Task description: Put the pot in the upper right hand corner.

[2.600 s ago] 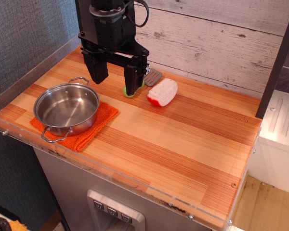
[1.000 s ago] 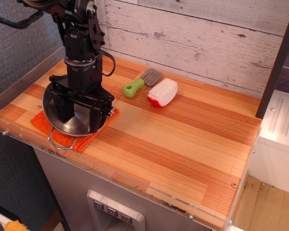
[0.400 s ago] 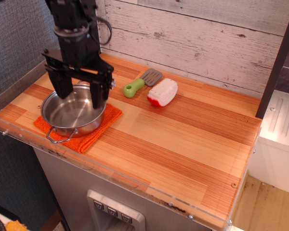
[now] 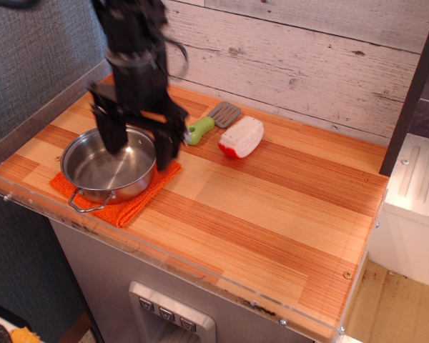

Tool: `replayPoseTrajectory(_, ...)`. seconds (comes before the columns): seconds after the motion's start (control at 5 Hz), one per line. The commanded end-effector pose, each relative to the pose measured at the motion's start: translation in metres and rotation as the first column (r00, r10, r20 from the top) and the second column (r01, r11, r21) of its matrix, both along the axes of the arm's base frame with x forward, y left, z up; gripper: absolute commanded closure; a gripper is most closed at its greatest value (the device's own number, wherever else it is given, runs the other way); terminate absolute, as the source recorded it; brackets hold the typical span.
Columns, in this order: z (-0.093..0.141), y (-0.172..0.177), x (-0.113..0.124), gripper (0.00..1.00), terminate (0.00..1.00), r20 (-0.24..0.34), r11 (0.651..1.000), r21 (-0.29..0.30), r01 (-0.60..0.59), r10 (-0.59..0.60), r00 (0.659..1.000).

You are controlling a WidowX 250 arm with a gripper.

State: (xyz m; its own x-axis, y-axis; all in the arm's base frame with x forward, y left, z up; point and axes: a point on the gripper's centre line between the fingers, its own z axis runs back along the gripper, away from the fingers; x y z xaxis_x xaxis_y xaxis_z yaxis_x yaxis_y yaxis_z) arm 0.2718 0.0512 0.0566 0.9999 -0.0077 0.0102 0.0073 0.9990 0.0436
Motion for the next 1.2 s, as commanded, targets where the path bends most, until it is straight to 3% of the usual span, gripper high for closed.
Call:
replayPoseTrajectory(0.0,-0.014,0.000,0.009,0.00,0.00,-0.005,0.999,0.033,0.015,-0.015,1.000)
replayPoseTrajectory(0.2,-0.016,0.003,0.009,1.00,0.00,0.002,0.999,0.034,0.009,-0.009,1.000)
replayPoseTrajectory(0.6,-0.004,-0.002,0.011,1.00,0.00,0.026,0.999,0.025,0.022,-0.022,0.999)
replayPoseTrajectory(1.0,0.004,-0.001,0.005,1.00,0.00,0.002,0.999,0.037,0.007,-0.007,1.000)
